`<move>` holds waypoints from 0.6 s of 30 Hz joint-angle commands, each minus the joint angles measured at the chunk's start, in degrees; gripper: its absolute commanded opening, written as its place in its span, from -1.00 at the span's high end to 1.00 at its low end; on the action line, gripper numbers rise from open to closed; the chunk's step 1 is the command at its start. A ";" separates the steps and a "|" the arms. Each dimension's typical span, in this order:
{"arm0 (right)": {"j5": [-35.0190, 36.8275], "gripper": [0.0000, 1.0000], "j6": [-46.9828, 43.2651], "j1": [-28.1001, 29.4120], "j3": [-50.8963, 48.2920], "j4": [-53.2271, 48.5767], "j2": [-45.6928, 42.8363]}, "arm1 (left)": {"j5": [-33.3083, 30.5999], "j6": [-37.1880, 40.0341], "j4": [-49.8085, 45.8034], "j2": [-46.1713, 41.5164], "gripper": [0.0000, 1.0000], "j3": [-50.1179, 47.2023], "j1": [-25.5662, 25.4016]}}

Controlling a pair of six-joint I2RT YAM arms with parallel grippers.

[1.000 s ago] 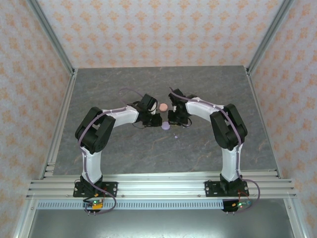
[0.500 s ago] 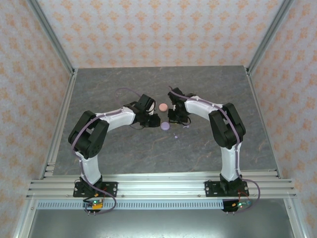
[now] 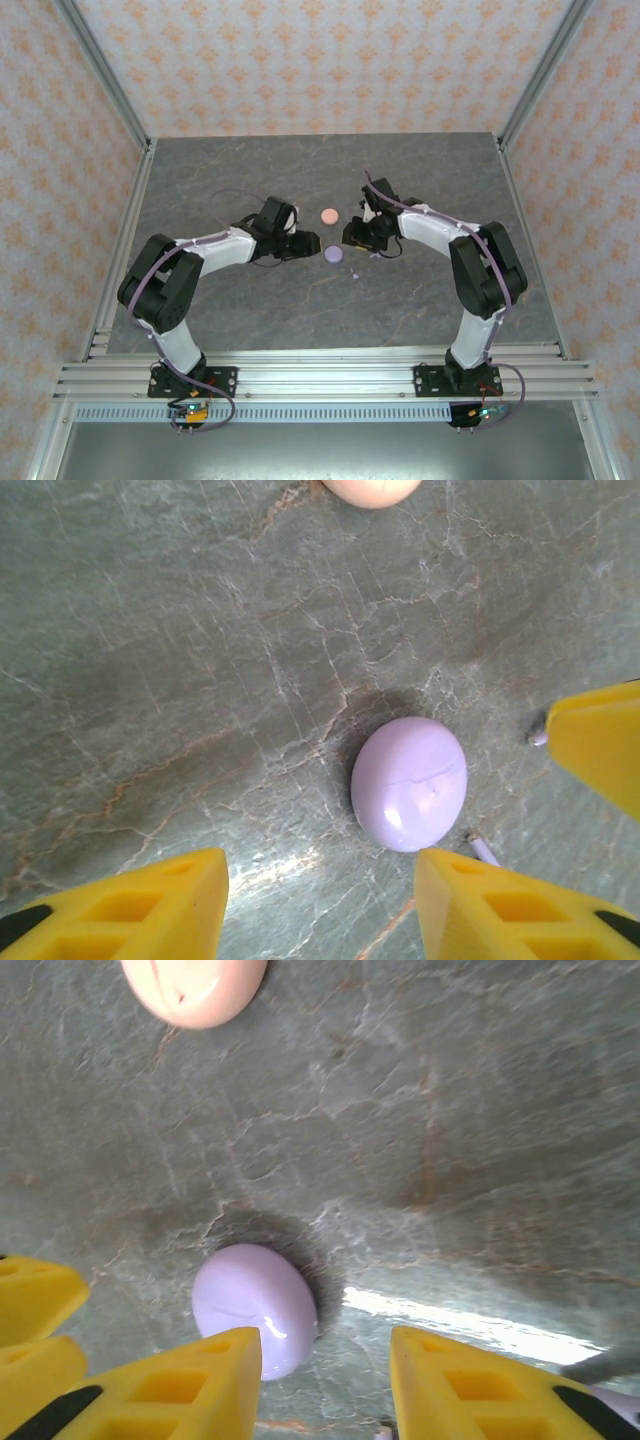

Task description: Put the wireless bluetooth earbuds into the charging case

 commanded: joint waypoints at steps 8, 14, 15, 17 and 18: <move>-5.82 0.26 3.29 -0.14 -2.00 7.47 3.06 | 5.43 -6.05 10.27 2.08 -0.08 -2.50 0.79; -6.09 0.30 3.56 -0.13 -1.90 8.01 4.10 | 6.41 -6.56 10.79 3.87 -0.08 -2.00 0.79; -5.93 0.31 3.49 -0.11 -1.83 7.84 4.23 | 6.49 -6.67 10.95 4.05 -0.08 -2.08 0.79; -6.30 0.34 3.64 -0.07 -1.90 8.11 4.70 | 6.80 -7.00 11.36 4.37 -0.08 -2.10 0.75; -6.28 0.36 3.68 -0.09 -1.92 8.14 4.90 | 7.04 -7.11 11.68 4.62 -0.08 -2.09 0.62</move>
